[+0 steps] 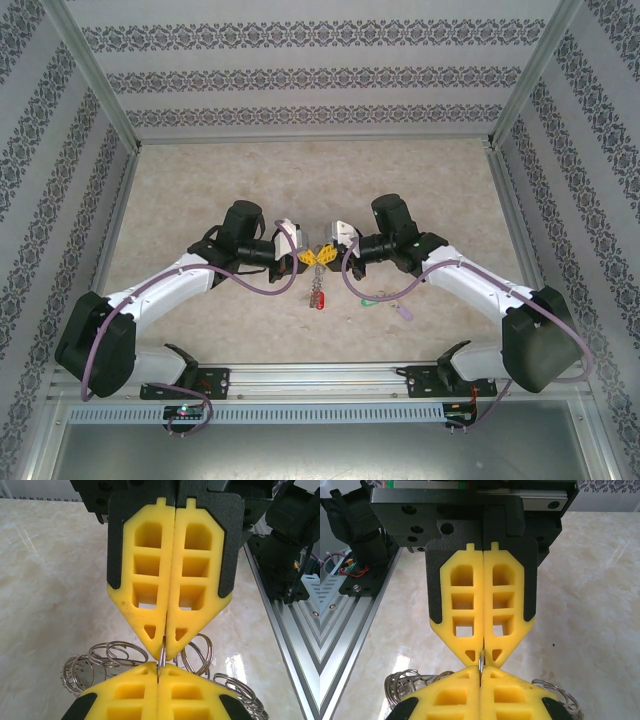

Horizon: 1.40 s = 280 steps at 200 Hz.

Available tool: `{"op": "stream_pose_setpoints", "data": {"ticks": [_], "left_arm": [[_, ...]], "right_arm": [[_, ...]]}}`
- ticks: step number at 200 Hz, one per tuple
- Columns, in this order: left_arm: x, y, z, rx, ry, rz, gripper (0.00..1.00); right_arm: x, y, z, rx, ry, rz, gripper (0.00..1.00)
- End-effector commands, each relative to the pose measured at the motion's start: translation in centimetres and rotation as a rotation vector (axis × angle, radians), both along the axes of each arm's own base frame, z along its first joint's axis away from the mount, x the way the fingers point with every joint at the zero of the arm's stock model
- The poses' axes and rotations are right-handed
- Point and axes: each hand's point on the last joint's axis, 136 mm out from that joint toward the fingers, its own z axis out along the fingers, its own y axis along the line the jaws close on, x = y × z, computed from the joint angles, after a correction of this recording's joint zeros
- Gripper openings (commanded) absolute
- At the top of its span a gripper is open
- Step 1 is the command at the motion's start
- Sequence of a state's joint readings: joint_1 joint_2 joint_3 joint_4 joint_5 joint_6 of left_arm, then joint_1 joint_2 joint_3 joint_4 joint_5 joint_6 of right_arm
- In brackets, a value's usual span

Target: Put the keys on the keyring

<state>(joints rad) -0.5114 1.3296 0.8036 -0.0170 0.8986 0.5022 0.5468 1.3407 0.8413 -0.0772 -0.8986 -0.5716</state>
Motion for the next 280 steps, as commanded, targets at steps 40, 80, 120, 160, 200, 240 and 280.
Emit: {"op": "stream_pose_setpoints", "data": {"ticks": [40,80,120,160,200,240,280], "left_arm": [[0.0,0.0,1.4,0.008,-0.107,0.001,0.00],[0.1,-0.1,1.3,0.033,-0.122,0.008,0.00],[-0.2,-0.1,1.4,0.037,-0.111,-0.007,0.00],[-0.4,-0.2,1.5,0.038,-0.110,-0.015,0.00],[-0.3,-0.3,1.6,0.035,-0.113,-0.015,0.00],[-0.3,-0.4,1.6,0.031,-0.111,-0.016,0.00],[-0.4,-0.4,1.5,0.037,-0.107,-0.017,0.00]], "right_arm": [[0.4,0.0,-0.6,-0.048,-0.077,-0.033,0.16],[0.6,-0.1,-0.3,-0.062,-0.130,-0.049,0.15],[0.4,-0.1,-0.3,-0.071,-0.145,-0.048,0.10],[0.0,0.4,-0.7,-0.083,-0.137,-0.024,0.15],[0.0,0.7,-0.8,-0.095,-0.133,-0.013,0.13],[0.0,0.7,-1.2,-0.108,-0.130,-0.008,0.10],[0.0,0.6,-1.3,-0.108,-0.128,-0.012,0.00]]}}
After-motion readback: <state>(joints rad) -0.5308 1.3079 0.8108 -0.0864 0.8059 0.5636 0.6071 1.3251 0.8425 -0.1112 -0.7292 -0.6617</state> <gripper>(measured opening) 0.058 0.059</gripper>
